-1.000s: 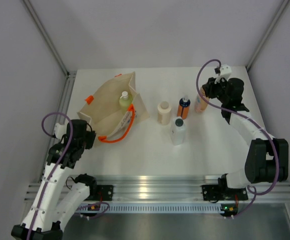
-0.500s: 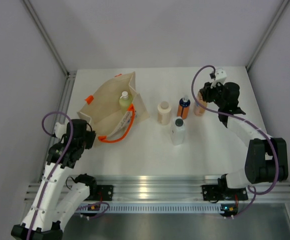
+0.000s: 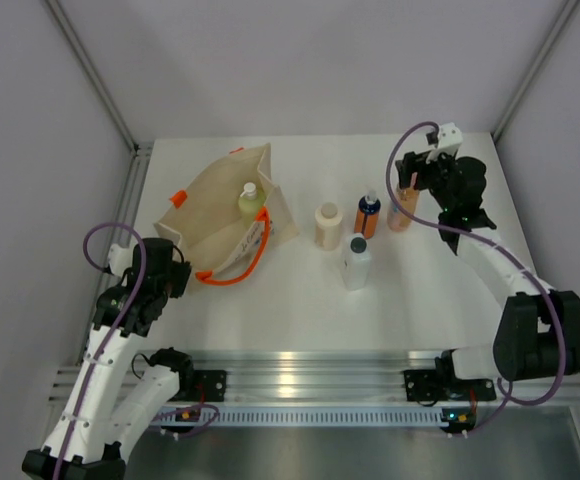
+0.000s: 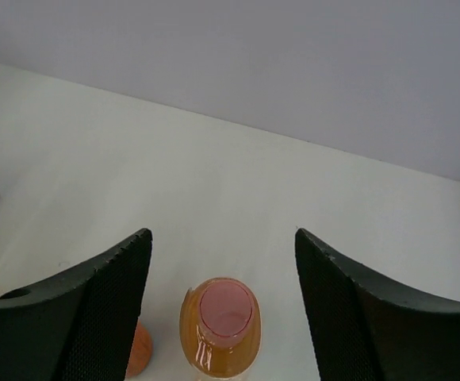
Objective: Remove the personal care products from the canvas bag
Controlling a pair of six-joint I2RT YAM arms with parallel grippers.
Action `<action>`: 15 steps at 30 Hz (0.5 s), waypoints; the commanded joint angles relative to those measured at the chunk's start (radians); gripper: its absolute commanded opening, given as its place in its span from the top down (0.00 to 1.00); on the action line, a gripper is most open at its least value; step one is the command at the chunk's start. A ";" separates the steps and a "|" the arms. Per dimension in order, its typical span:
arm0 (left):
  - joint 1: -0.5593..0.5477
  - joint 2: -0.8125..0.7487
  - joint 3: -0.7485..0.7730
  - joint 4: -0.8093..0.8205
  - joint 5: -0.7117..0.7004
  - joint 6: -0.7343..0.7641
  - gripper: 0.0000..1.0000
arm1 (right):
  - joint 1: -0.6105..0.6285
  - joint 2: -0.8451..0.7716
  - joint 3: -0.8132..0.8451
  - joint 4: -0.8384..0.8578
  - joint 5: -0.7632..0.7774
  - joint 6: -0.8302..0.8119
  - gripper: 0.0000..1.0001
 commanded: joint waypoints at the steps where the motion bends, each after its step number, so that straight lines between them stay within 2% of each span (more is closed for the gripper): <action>1: -0.001 0.006 0.028 0.019 0.011 0.009 1.00 | 0.040 -0.052 0.128 -0.002 0.021 0.020 0.28; 4: -0.001 0.006 0.028 0.019 0.011 0.006 1.00 | 0.115 -0.046 0.235 -0.138 0.035 0.068 0.29; 10: -0.001 0.015 0.005 0.043 0.021 -0.025 1.00 | 0.481 0.049 0.433 -0.344 0.133 0.161 0.30; 15: -0.001 0.039 0.009 0.062 0.037 -0.022 1.00 | 0.705 0.195 0.683 -0.508 0.169 0.208 0.32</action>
